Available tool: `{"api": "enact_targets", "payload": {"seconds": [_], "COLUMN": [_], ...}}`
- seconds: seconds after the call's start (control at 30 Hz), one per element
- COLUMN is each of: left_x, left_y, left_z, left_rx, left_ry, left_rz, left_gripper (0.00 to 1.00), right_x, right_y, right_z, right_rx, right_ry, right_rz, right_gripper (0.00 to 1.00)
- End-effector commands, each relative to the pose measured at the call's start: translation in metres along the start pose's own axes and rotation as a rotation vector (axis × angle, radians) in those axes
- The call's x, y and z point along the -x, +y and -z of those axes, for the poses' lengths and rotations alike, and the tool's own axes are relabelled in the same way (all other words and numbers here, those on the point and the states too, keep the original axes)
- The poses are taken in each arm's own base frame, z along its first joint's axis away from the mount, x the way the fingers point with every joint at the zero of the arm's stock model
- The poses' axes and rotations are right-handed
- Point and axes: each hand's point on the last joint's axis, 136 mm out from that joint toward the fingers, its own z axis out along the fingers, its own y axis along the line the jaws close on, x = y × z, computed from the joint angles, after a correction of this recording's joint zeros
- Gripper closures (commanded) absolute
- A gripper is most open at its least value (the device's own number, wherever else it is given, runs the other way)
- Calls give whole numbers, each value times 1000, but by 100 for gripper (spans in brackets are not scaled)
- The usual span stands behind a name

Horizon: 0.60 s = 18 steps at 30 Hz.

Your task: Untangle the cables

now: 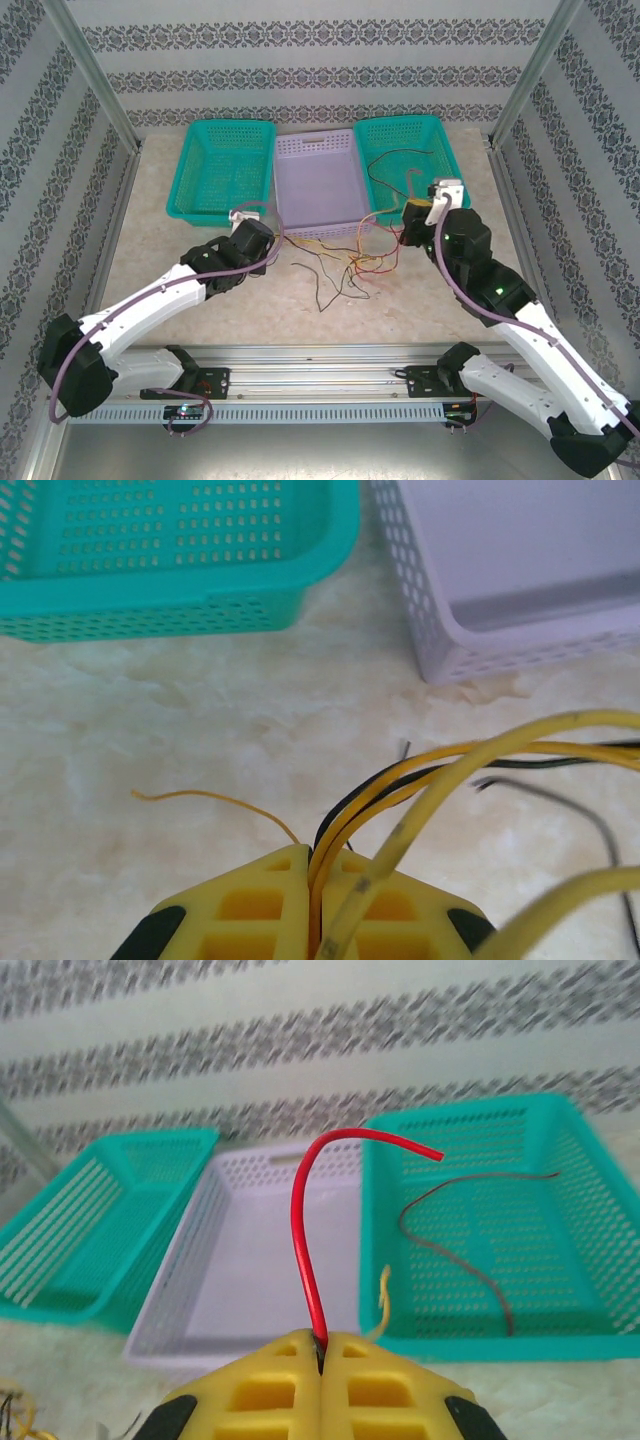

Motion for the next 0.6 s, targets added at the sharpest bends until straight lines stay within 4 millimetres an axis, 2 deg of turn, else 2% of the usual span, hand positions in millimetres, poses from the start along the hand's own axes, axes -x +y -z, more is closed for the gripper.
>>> {"api": "enact_targets", "payload": {"seconds": [0.0,0.23,0.57], "left_x": [1,8,10], "left_y": [23,53,63], "left_z": [5,14,17], "left_rx": [133,231,277], "left_ry": [8,11,23], "left_rz": [-1,42,47], "left_gripper": [100,100,100], "right_x": [19,31,61], "right_y": [-30,-64,-96], "right_z": [11,38,78], "right_rx": [-160,-287,-453], "right_ry": [-77,-169,-302], "right_rz": [-13,-47,-67], "right_gripper": [100,100,100]}}
